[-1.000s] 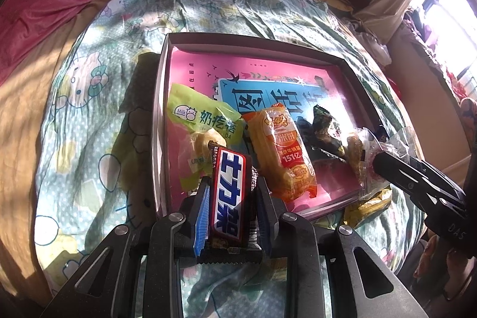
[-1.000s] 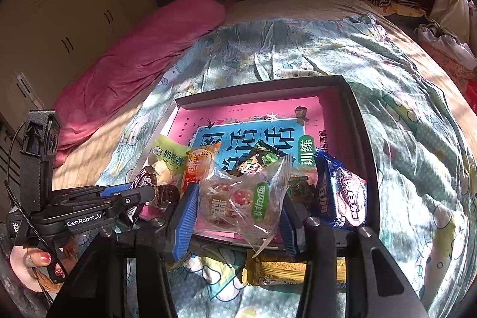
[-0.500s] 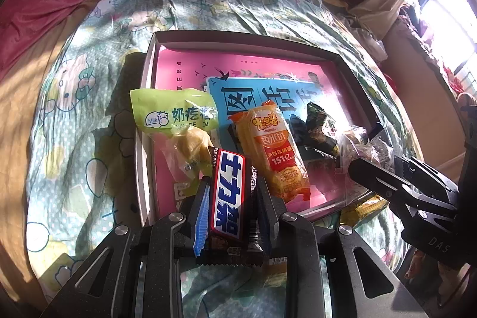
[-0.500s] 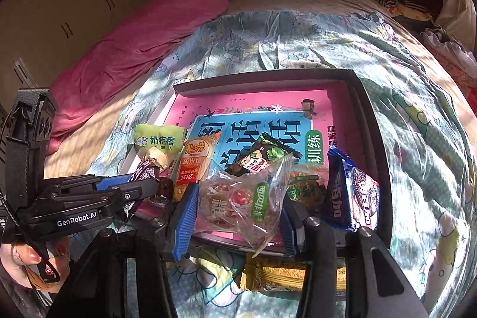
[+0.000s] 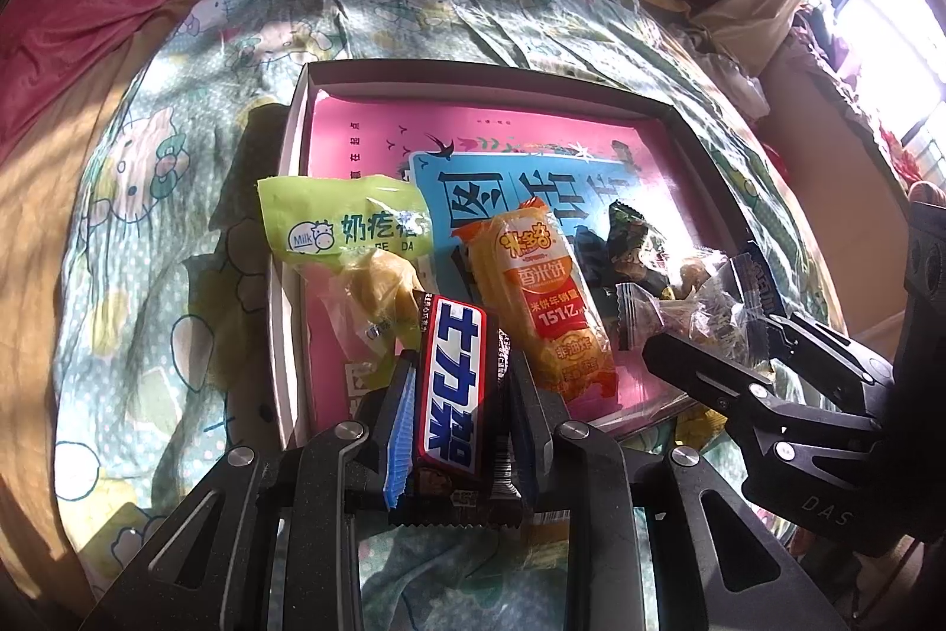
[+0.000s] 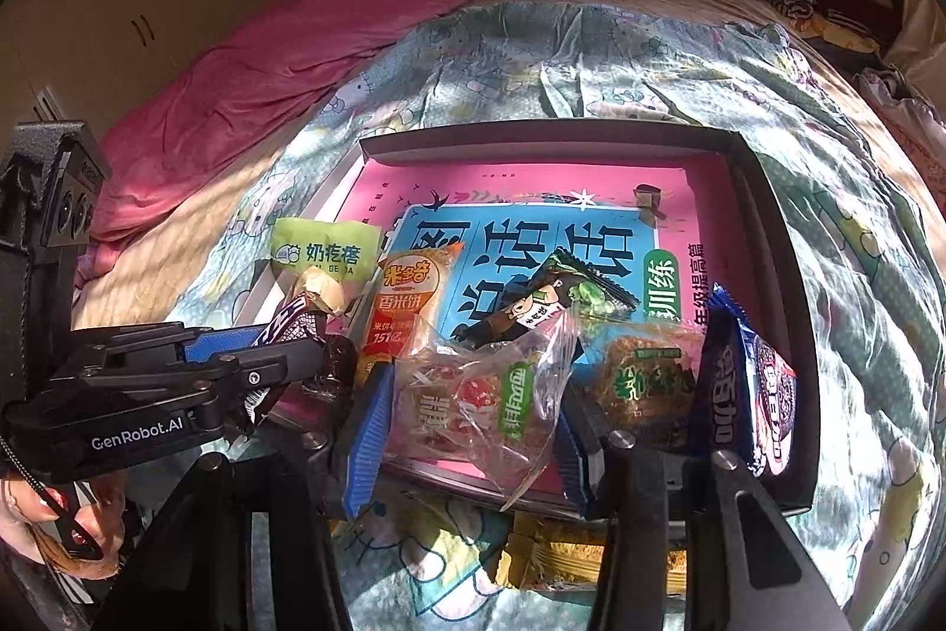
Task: Organize snacks
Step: 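Lower the candy bag into the tray with the right tool while the left tool lowers the Snickers bar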
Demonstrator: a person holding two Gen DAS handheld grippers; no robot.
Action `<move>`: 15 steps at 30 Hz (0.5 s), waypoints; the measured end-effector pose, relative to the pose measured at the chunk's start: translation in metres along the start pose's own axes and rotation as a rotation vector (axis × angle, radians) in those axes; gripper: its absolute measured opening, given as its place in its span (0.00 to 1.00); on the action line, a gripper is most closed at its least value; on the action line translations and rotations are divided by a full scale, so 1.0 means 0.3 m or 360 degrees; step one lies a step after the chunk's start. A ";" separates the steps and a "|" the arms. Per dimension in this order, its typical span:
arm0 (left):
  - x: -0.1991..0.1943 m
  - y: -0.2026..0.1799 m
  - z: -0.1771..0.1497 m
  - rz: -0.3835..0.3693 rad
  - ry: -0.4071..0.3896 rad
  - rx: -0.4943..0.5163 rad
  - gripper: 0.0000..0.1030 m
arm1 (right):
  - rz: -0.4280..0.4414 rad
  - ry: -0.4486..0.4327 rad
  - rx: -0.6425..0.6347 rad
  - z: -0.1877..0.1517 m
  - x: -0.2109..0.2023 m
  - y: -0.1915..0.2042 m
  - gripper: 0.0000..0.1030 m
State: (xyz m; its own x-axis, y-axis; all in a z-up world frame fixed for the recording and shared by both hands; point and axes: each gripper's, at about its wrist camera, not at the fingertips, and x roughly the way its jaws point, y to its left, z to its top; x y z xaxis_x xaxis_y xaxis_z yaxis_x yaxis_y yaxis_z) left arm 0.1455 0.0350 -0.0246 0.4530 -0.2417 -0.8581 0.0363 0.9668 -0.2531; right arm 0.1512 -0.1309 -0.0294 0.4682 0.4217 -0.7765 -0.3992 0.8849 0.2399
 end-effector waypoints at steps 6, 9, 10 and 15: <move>0.000 0.000 0.000 0.0000 -0.0001 0.0001 0.28 | -0.0010 0.0012 0.0016 -0.005 0.004 -0.009 0.49; 0.000 0.000 0.000 -0.0001 0.0000 -0.0002 0.28 | -0.0019 0.0017 0.0027 -0.007 0.006 -0.014 0.49; 0.000 -0.001 0.000 0.0000 0.0000 -0.0001 0.28 | -0.0018 0.0016 0.0030 -0.007 0.005 -0.015 0.49; 0.000 -0.001 0.000 0.0000 0.0000 -0.0002 0.28 | -0.0032 0.0004 0.0024 -0.006 -0.002 -0.012 0.49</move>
State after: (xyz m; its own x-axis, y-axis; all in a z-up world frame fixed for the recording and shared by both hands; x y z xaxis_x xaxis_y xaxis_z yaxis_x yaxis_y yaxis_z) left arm 0.1455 0.0349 -0.0244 0.4528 -0.2415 -0.8583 0.0354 0.9667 -0.2534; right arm 0.1511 -0.1348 -0.0308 0.4742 0.4035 -0.7825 -0.3780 0.8960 0.2330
